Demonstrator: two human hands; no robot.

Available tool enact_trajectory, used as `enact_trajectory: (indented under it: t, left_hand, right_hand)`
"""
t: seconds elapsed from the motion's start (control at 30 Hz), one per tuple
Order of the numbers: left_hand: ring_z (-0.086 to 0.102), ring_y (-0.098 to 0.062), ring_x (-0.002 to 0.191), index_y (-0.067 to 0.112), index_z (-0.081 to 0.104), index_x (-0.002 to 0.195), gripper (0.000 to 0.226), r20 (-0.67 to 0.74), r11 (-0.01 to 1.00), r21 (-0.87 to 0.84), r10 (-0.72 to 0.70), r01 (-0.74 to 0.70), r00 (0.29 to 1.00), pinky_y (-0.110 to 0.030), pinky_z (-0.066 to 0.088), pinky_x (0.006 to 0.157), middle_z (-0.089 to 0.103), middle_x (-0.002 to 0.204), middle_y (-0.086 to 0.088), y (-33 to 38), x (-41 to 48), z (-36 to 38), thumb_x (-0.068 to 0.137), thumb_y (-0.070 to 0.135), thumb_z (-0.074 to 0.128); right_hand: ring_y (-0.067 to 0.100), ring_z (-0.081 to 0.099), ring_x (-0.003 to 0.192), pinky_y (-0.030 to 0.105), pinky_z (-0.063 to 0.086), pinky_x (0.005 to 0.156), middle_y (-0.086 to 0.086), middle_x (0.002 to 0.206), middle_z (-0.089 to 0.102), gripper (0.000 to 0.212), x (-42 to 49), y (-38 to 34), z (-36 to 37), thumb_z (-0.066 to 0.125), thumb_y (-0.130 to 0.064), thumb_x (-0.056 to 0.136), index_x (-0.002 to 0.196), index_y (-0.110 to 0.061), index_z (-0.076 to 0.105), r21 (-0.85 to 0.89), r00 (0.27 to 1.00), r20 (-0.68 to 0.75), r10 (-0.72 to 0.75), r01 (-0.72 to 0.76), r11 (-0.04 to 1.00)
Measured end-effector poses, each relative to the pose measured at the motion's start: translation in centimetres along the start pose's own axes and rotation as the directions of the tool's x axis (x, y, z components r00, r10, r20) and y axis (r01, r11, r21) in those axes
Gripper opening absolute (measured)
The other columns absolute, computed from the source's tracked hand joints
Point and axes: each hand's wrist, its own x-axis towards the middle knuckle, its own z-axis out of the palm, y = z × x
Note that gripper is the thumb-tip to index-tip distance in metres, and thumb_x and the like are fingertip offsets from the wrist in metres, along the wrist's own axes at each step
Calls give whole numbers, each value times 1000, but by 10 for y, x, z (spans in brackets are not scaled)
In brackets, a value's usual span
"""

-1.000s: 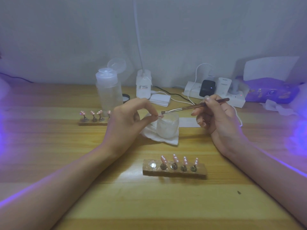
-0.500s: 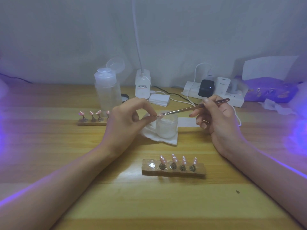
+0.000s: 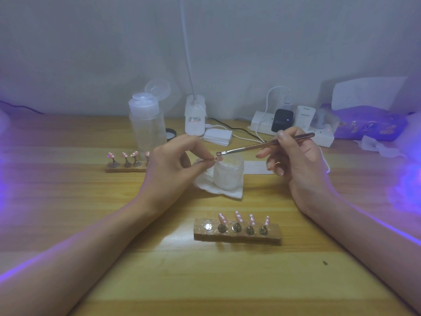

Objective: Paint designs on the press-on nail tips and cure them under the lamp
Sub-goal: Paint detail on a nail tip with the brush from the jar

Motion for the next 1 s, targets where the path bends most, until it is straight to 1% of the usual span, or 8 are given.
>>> enact_trajectory:
  t: [0.17,0.27,0.33,0.47,0.63,0.8,0.9,1.0]
  left_hand:
    - [47,-8,52,27,67,75,19,18,999,17,-30,30,999,-14,36,54,72,87,9,0,-1,-1,83,15,80]
    - [48,-7,53,29,66,74,21,15,999,21,-39,39,999,-12,37,54,72,86,10,1,-1,-1,83,15,80]
    - [47,-6,52,26,68,75,19,18,999,18,-52,51,999,-12,36,55,72,87,10,1,-1,-1,83,14,80]
    - [45,-5,51,26,67,74,20,33,999,12,-53,53,998,-12,35,54,74,89,7,2,-1,-1,83,13,79]
    - [45,-5,51,24,68,74,18,26,998,10,-69,68,997,-14,37,54,72,86,10,3,-2,-1,82,13,80]
    - [42,-5,49,25,66,72,20,36,998,-3,-70,70,997,-15,36,52,74,88,6,4,-2,-1,83,13,79]
    - [42,-5,49,24,67,73,19,39,998,-3,-67,67,997,-14,36,52,74,87,6,4,-2,0,83,13,79]
    - [43,-5,48,23,67,73,18,35,997,0,-72,72,997,-14,36,52,73,85,8,5,-3,-1,82,13,79]
  right_hand:
    - [11,53,46,17,34,40,7,68,72,21,1,1,-2,49,-19,104,83,-19,46,-17,995,-89,47,-48,999]
    - [13,59,51,18,38,43,8,73,73,21,0,-1,-1,49,-23,103,82,-21,48,20,999,-29,16,-15,1000]
    - [13,60,52,18,38,42,8,73,74,21,-1,-1,1,50,-24,103,82,-21,48,-12,1000,-7,12,-12,1000]
    - [13,54,47,18,34,40,7,66,71,23,-1,0,0,48,-18,103,81,-21,44,-16,995,-92,48,-49,999]
    - [13,58,51,18,37,42,8,73,73,21,-2,-2,1,49,-23,103,81,-22,47,-6,1000,-4,-7,7,1000]
    - [12,49,43,17,30,38,7,65,70,24,-2,-1,0,49,-19,103,79,-22,45,-27,993,-108,47,-50,998]
    - [12,49,44,18,31,40,7,70,72,23,-2,-2,0,48,-21,103,80,-22,45,5,999,-43,-1,1,1000]
    - [11,50,43,16,30,39,8,70,73,22,-2,-1,2,48,-20,104,81,-20,45,-34,999,-29,21,-22,999]
